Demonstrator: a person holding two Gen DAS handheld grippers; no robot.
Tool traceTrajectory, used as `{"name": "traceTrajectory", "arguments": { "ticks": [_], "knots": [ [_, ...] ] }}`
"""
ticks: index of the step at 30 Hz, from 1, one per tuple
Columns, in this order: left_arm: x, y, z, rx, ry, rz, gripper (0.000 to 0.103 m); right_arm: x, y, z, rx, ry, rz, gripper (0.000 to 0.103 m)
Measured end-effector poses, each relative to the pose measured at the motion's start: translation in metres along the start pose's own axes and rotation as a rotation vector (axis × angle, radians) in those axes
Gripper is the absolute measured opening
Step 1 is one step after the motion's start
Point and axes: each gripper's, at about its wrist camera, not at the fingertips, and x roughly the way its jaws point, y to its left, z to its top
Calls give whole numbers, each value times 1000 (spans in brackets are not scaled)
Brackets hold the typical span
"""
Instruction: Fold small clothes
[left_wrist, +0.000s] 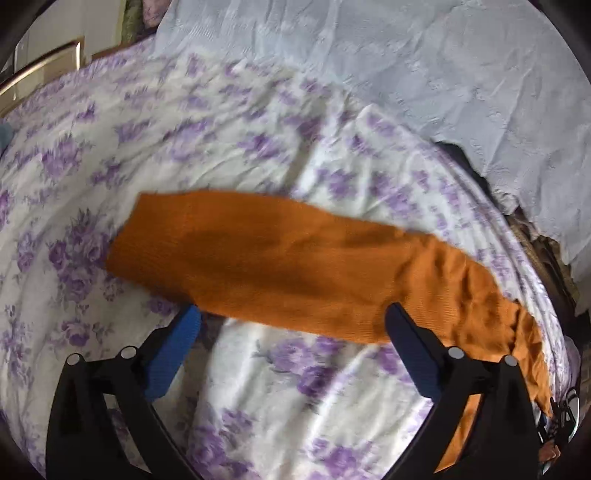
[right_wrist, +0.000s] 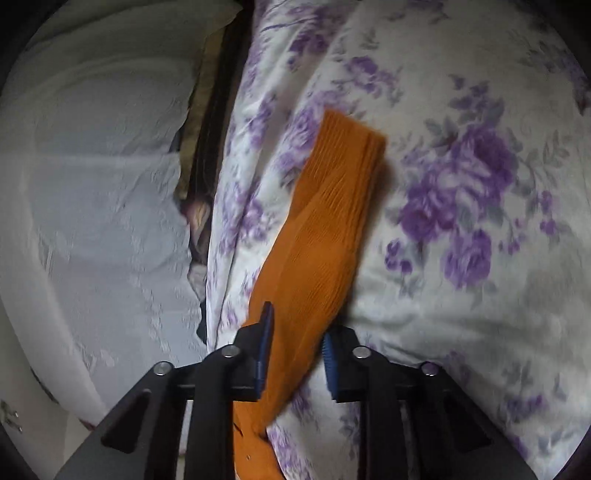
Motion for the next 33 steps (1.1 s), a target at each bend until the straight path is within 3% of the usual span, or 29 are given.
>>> {"name": "traceTrajectory", "arguments": {
  "ticks": [2,8,10,14,18,21,24,27,31,33],
  "knots": [
    [11,9,-1,-34,48,-3,98,2,1,0,-6,-12,14,22],
    [-30,-12,-23,41,10,-110,97,-12,2,1,-51,-50,38,23],
    [-42,-34,-44,111,23,-130,97,-19,1,6,-83,-76,22,22],
    [-60,-85,-78,276,1,-132,97,-22,5,7,-132,-101,-20,7],
    [-72,-173,-96,477,-59,-120,98,-24,13,2,-193,-119,-23,6],
    [-55,-244,-99,546,-39,-86,98,-28,25,-3,-259,-133,-8,6],
    [-22,-303,-103,574,69,-116,98,-29,37,-8,-316,-132,6,6],
    [15,-346,-112,598,137,-100,98,-28,48,-12,-353,-117,33,6],
    [68,-369,-128,621,197,5,99,-21,71,-20,-416,-69,87,6],
    [80,-370,-134,638,175,10,99,-16,85,-27,-458,-49,107,6]
  ]
}}
